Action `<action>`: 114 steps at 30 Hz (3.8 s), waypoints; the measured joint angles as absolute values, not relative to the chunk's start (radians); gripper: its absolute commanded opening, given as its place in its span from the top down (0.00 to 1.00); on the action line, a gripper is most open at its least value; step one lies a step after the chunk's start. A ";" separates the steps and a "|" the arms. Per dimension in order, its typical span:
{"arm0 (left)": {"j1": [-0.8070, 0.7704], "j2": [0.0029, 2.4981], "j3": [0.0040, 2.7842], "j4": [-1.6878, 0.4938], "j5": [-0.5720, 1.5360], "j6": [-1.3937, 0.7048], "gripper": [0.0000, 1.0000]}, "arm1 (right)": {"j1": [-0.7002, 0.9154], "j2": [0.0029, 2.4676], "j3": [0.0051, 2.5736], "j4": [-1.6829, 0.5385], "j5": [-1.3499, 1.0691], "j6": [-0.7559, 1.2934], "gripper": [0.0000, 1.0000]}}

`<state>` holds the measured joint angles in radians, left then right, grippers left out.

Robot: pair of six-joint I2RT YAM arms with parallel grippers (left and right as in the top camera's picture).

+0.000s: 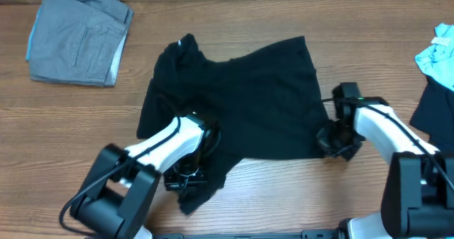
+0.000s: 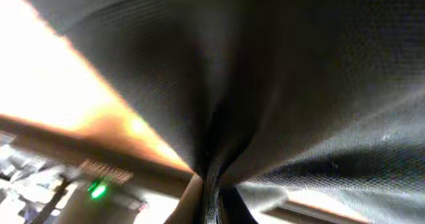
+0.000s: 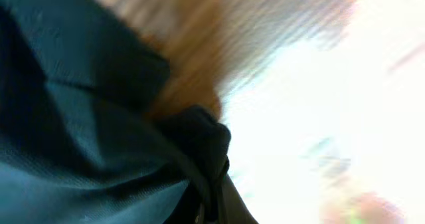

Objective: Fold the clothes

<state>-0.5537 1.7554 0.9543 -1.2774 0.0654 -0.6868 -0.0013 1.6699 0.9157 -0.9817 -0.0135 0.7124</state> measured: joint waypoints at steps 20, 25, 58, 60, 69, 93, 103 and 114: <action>-0.554 1.444 0.952 -1.530 -0.008 -0.768 0.74 | -0.181 1.567 0.930 -1.074 0.008 0.684 0.87; -0.554 1.444 0.952 -1.537 0.011 -0.764 0.71 | -0.196 1.537 0.991 -1.127 0.007 0.680 0.00; -0.183 2.186 1.919 -1.019 0.025 -0.248 0.09 | -0.039 1.550 1.166 -0.847 -0.277 0.418 0.00; -0.183 2.246 1.955 -1.018 0.026 -0.231 0.10 | -0.038 1.552 1.166 -0.865 -0.268 0.418 0.00; -0.183 2.355 2.004 -0.977 0.025 -0.202 0.38 | -0.037 1.552 1.166 -0.897 -0.226 0.418 0.00; -0.183 2.359 2.034 -0.946 -0.010 -0.153 0.36 | -0.037 1.563 1.166 -0.890 -0.184 0.418 0.00; -0.190 2.360 2.060 -0.955 -0.011 -0.152 0.48 | -0.036 1.563 1.166 -0.883 -0.175 0.418 0.00; -0.195 2.425 2.062 -0.973 0.012 -0.130 0.55 | -0.037 1.563 1.166 -0.883 -0.175 0.417 0.00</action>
